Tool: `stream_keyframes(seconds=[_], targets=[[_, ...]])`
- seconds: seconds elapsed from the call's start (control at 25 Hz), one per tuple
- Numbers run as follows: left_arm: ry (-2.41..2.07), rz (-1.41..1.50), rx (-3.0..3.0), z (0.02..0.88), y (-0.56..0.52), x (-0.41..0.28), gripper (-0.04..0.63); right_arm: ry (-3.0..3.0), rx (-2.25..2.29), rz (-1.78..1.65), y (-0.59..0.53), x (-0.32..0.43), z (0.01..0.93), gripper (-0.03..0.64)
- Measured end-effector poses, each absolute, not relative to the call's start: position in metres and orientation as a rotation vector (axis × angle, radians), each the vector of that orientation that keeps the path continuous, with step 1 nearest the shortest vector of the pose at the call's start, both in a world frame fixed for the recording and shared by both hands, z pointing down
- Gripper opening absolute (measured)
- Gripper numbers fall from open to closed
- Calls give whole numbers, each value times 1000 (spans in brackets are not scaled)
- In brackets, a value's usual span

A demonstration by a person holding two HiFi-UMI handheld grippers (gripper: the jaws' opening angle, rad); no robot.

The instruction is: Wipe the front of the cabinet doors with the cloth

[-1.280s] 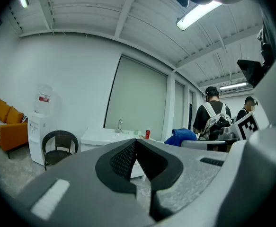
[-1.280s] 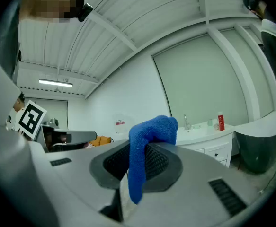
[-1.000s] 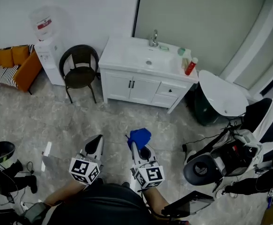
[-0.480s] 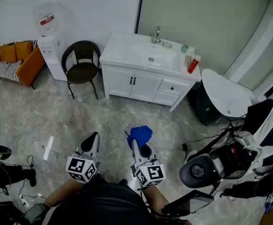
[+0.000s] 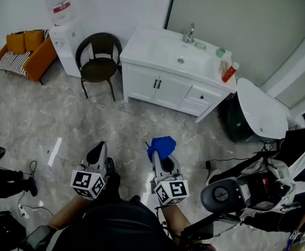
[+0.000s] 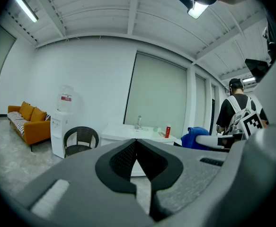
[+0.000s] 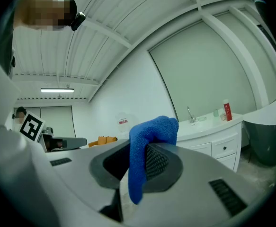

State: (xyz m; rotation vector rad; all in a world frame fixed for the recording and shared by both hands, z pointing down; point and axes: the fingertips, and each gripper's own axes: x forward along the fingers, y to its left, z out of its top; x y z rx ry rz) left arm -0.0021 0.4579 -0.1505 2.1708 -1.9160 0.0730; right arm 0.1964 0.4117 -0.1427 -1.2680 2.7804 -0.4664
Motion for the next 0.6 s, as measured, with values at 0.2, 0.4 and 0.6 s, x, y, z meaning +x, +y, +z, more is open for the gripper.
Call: stream_keyframes(seconds=[0.2,0.4,0.6], targets=[[-1861,56,2203,-136,414,-22,3,2792,-1331,-451,373,172,-131,49],[-1791,37,2245,-111,360,-67,3,2784,-1403,-453,320,124,-105,49],[-1718,49,2279,-83,315,-115,3,2782,-1462,-422,269,72,-84,49]])
